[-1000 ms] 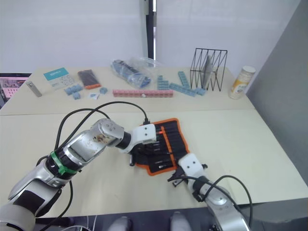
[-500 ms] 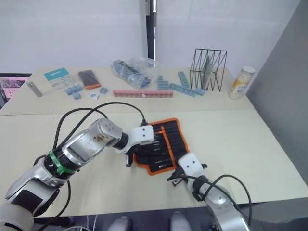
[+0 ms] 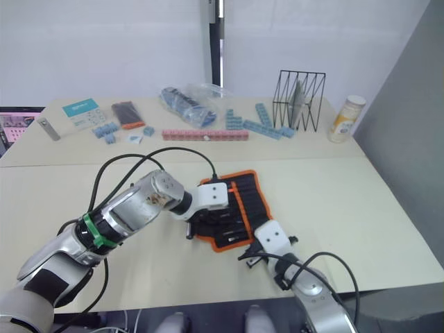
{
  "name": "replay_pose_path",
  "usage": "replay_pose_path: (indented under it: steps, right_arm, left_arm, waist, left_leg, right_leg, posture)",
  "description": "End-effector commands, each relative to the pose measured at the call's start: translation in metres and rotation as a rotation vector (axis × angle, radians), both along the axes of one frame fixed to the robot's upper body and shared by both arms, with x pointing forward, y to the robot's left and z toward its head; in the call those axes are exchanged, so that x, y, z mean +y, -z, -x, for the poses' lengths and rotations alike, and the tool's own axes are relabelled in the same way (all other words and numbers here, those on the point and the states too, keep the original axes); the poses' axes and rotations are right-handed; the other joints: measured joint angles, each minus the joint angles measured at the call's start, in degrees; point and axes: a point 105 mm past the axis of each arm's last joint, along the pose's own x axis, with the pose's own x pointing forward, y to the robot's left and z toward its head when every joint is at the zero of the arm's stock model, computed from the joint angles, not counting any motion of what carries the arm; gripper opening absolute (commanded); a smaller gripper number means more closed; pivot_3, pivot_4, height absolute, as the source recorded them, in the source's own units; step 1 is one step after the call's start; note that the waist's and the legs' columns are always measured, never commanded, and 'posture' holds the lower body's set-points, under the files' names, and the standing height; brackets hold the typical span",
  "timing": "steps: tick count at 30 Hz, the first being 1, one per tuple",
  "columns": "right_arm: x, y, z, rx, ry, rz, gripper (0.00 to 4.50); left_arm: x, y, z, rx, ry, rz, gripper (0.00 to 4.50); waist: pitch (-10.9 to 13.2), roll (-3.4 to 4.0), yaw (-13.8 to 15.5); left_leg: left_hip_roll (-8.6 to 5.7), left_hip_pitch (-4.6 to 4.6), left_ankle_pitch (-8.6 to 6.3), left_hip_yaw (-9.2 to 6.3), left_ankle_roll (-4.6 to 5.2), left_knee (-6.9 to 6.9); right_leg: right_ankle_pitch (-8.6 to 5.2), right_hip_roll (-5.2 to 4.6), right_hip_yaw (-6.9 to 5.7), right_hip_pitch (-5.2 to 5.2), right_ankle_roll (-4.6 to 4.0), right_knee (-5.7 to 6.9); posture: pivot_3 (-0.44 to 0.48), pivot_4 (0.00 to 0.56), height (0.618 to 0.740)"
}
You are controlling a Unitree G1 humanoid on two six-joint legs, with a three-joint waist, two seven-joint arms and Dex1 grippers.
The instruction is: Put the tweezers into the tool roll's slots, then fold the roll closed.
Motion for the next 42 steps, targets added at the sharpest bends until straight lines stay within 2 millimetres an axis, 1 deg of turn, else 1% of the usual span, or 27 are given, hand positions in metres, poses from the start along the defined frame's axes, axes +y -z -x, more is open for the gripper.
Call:
replay_pose_path:
  steps: [1, 6, 9, 12, 24, 33, 39, 42]
  right_arm:
    - [0.0, 0.043, 0.016, 0.192, -0.001, 0.04, 0.0]
    - [0.0, 0.043, 0.017, 0.191, 0.001, 0.04, 0.0]
    - [-0.002, 0.044, 0.017, 0.193, 0.004, 0.042, 0.0]
    - [-0.001, 0.044, 0.016, 0.193, 0.001, 0.045, 0.0]
    - [-0.002, 0.044, 0.017, 0.195, 0.002, 0.049, 0.0]
    - [-0.002, 0.045, 0.019, 0.198, 0.006, 0.051, 0.0]
    - [-0.001, 0.046, 0.021, 0.202, 0.008, 0.047, 0.0]
    - [-0.001, 0.045, 0.021, 0.202, 0.01, 0.047, 0.0]
  left_arm:
    - [-0.006, -0.014, -0.005, -0.061, 0.016, 0.0, 0.03]
    - [-0.006, -0.016, -0.007, -0.057, -0.005, 0.012, 0.03]
    - [-0.014, -0.016, -0.003, -0.06, 0.028, 0.019, 0.03]
    - [-0.022, -0.014, 0.003, -0.047, 0.053, 0.027, 0.03]
    - [-0.038, -0.001, 0.012, -0.023, 0.121, 0.014, 0.03]
    - [-0.06, 0.004, 0.008, -0.004, 0.133, 0.049, 0.03]
    - [-0.061, 0.003, 0.006, -0.007, 0.135, 0.059, 0.03]
    - [-0.069, 0.003, 0.006, -0.009, 0.151, 0.074, 0.03]
  waist:
    - [0.0, 0.0, 0.0]
    - [0.0, 0.0, -0.1]
    - [0.0, 0.0, 0.0]
    - [0.0, 0.0, 0.0]
    - [0.0, 0.02, 0.0]
    - [-0.1, 0.04, 0.2]
    - [-0.1, 0.11, 0.4]
    - [-0.1, 0.12, 0.4]
  left_leg:
    - [-0.01, 0.0, 0.0, 0.01, 0.0, 0.0]
    - [0.01, 0.0, 0.0, 0.02, 0.0, 0.02]
    - [0.04, -0.01, 0.0, 0.02, 0.0, 0.02]
    - [0.04, -0.01, 0.0, 0.02, 0.0, 0.04]
    - [0.04, 0.0, 0.0, 0.01, 0.0, 0.08]
    - [0.04, 0.01, 0.0, 0.0, 0.0, 0.14]
    - [0.04, 0.0, 0.0, -0.02, 0.0, 0.13]
    - [0.03, 0.0, 0.0, -0.02, 0.0, 0.13]
  right_leg:
    - [0.0, 0.01, 0.05, 0.0, 0.0, 0.0]
    - [0.0, 0.26, 0.38, 0.01, 0.0, 0.01]
    - [0.0, 0.41, 0.57, 0.0, 0.0, 0.0]
    - [0.0, 0.47, 0.67, 0.01, 0.0, 0.0]
    - [0.0, 0.51, 0.73, 0.06, 0.0, 0.01]
    - [0.0, 0.53, 0.75, 0.14, 0.01, -0.01]
    - [-0.02, 0.53, 0.76, 0.13, 0.03, -0.01]
    - [-0.02, 0.53, 0.76, 0.14, 0.03, -0.01]
  posture:
    - [0.0, 0.15, 0.737]
    - [0.0, 0.15, 0.737]
    - [0.0, 0.15, 0.737]
    - [0.0, 0.15, 0.737]
    - [0.0, 0.15, 0.737]
    - [0.0, 0.15, 0.737]
    - [0.0, 0.15, 0.737]
    - [0.0, 0.15, 0.737]
